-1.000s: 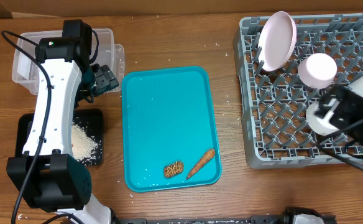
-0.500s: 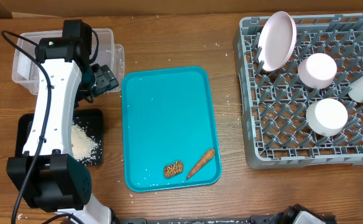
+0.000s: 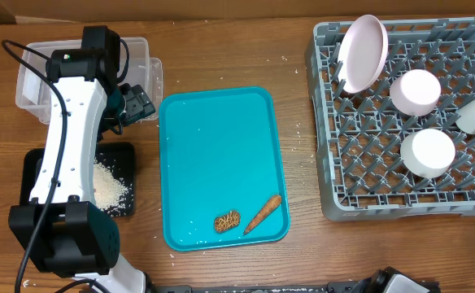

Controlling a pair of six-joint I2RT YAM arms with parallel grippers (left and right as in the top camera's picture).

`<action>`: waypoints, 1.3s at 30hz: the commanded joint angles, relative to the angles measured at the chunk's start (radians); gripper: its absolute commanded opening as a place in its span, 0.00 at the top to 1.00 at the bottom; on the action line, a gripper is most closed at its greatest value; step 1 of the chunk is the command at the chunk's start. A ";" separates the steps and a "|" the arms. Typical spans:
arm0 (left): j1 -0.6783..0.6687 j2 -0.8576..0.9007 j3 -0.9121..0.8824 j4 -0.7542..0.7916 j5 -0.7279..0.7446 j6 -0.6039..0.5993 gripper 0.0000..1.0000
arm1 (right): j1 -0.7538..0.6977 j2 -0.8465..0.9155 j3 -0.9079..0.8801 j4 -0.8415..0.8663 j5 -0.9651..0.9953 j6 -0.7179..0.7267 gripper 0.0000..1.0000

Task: Sort waste into correct bins and load items into the dishwasher
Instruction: 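Reach the left gripper over the teal tray toward the carrot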

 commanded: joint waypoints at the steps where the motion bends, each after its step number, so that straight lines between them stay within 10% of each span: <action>1: -0.005 -0.005 -0.006 0.000 -0.013 -0.017 0.00 | -0.005 0.001 0.018 0.006 -0.006 0.008 0.00; 13: -0.043 -0.005 -0.006 0.062 0.530 0.041 0.00 | -0.005 0.001 0.018 0.006 -0.006 0.008 0.00; 18: -0.148 -0.004 -0.006 0.022 0.497 0.222 0.00 | -0.005 0.001 0.018 0.006 -0.006 0.008 0.00; 32: -0.510 -0.003 -0.010 0.066 0.166 0.236 0.00 | -0.005 0.001 0.018 0.006 -0.006 0.008 0.00; 39: -0.600 0.019 -0.041 0.109 0.189 0.525 0.00 | -0.005 0.001 0.018 0.005 -0.006 0.008 0.00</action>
